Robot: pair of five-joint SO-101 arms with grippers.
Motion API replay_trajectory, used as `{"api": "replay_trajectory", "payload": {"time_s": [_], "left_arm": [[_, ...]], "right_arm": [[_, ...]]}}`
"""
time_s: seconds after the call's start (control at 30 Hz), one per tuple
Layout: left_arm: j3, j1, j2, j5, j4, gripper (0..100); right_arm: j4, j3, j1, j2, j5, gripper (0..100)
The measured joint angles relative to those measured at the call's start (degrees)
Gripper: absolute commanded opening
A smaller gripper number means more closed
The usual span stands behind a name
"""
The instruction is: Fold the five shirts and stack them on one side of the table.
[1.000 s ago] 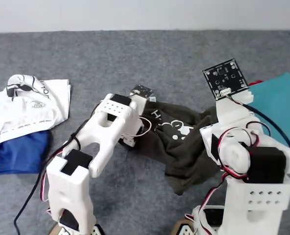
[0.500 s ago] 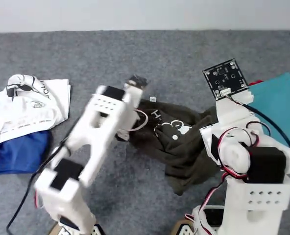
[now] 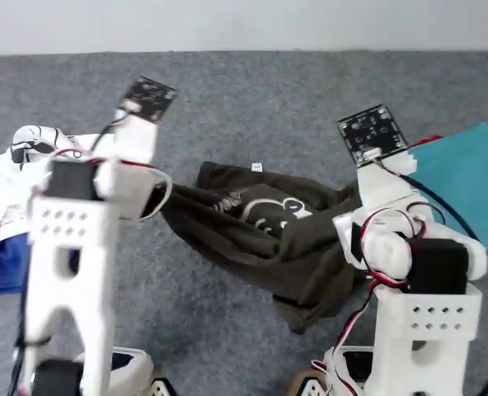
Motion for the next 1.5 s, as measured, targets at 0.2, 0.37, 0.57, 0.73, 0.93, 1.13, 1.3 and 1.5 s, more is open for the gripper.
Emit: {"api": "replay_trajectory", "payload": {"time_s": [0.2, 0.37, 0.57, 0.73, 0.93, 1.13, 1.3, 1.5], "left_arm": [[0.0, -2.81, -17.58, -0.53, -2.81, 1], [0.0, -3.08, -32.26, -0.53, -8.0, 1], [0.0, -3.08, -37.8, -0.53, -8.62, 1], [0.0, -3.08, -40.44, -0.53, -10.81, 1], [-0.09, -3.08, -47.56, 3.78, -19.96, 1], [-0.09, -3.34, -49.14, 11.78, -22.68, 1], [-0.09, -3.34, -49.23, 12.04, -22.07, 1], [-0.09, -3.34, -49.41, 12.22, -21.27, 1]], "right_arm": [[-6.24, -2.2, 9.23, -3.78, -0.09, 1.0], [-11.08, -6.77, 13.36, -12.66, -0.09, 1.0], [-16.35, -7.3, 13.89, -23.82, 0.0, 0.9], [-21.89, -7.82, 14.07, -33.85, 0.0, 0.9], [-24.62, -11.43, 16.09, -37.27, -2.02, 0.9], [-26.37, -18.64, 20.4, -37.01, -3.34, 0.9], [-26.37, -24.18, 21.1, -30.42, -3.69, 0.9], [-26.37, -31.65, 21.1, -24.62, -3.69, 0.9]]}}
